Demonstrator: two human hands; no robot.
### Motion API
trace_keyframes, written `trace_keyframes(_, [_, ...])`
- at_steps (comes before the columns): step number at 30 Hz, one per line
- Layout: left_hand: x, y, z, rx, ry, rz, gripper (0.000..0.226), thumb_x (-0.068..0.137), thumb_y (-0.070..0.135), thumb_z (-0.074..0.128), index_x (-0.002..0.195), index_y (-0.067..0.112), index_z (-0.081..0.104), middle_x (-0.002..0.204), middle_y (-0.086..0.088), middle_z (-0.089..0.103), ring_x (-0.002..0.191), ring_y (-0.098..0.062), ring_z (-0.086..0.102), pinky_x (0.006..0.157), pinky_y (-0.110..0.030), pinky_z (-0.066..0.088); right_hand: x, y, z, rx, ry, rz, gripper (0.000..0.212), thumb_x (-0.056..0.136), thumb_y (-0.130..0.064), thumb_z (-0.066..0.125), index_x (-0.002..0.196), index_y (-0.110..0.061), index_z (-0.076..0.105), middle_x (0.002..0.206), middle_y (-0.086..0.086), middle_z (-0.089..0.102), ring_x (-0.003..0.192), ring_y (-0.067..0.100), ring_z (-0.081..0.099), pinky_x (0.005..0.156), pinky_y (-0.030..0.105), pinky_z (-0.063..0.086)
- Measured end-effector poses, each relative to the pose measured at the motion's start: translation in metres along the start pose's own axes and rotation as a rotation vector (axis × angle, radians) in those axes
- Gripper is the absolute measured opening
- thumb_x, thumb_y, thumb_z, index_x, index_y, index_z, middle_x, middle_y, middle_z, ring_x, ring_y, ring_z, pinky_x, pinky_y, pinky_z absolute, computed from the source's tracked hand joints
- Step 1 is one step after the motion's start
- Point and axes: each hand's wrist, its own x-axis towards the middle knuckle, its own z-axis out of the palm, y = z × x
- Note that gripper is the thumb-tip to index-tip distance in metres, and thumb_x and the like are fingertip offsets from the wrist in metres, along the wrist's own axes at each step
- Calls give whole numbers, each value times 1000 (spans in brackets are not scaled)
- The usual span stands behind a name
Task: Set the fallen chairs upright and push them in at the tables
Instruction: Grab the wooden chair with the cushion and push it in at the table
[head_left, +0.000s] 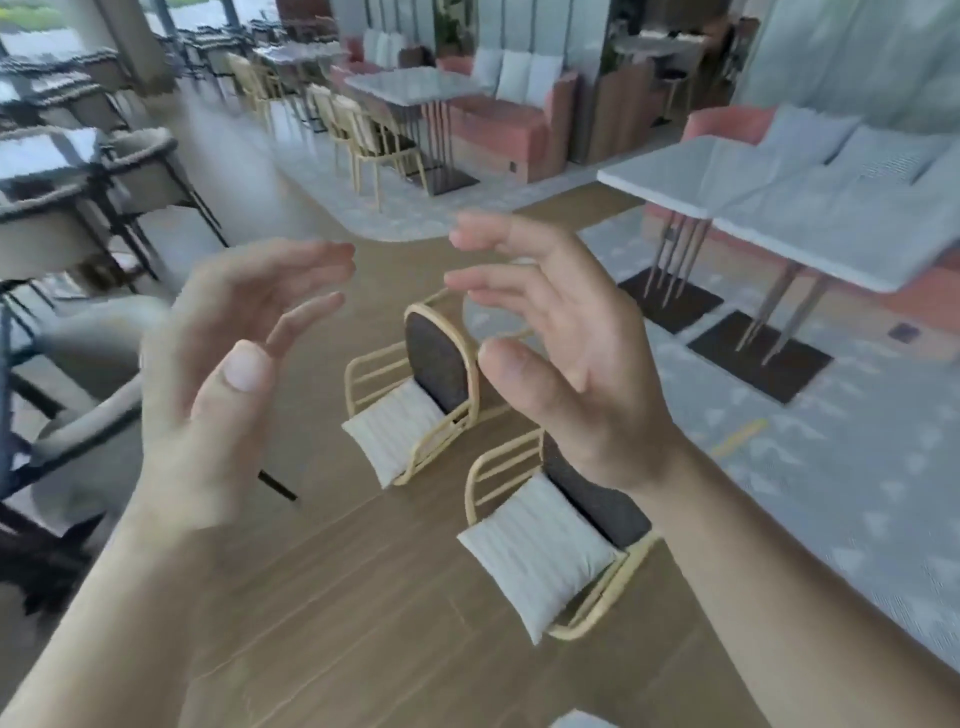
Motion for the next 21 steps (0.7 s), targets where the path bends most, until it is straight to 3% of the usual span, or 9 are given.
trace_keyframes(7, [54,-90,27,-230,-265,-56,63,91,69,65,131,21,57,135,3,67,131,-32,58,114,-56,42,-26,33,-24,-177,326,98,56,92,-38,65,141,-16,49,146,5,57,130,28,63,112,49,47])
trace_keyframes(12, [87,-145,38,-328,-385,-108,61,93,65,66,131,17,58,136,-5,66,130,-33,59,112,-54,43,-3,72,-35,-246,465,91,52,93,-34,63,138,-13,49,143,7,58,127,27,65,110,49,49])
trace_keyframes(21, [151,-255,33,-494,-540,-179,67,91,68,66,131,14,57,134,-2,69,131,-33,59,113,-57,43,28,140,-29,-398,694,219,49,94,-31,60,139,-15,49,144,7,58,128,26,65,112,47,48])
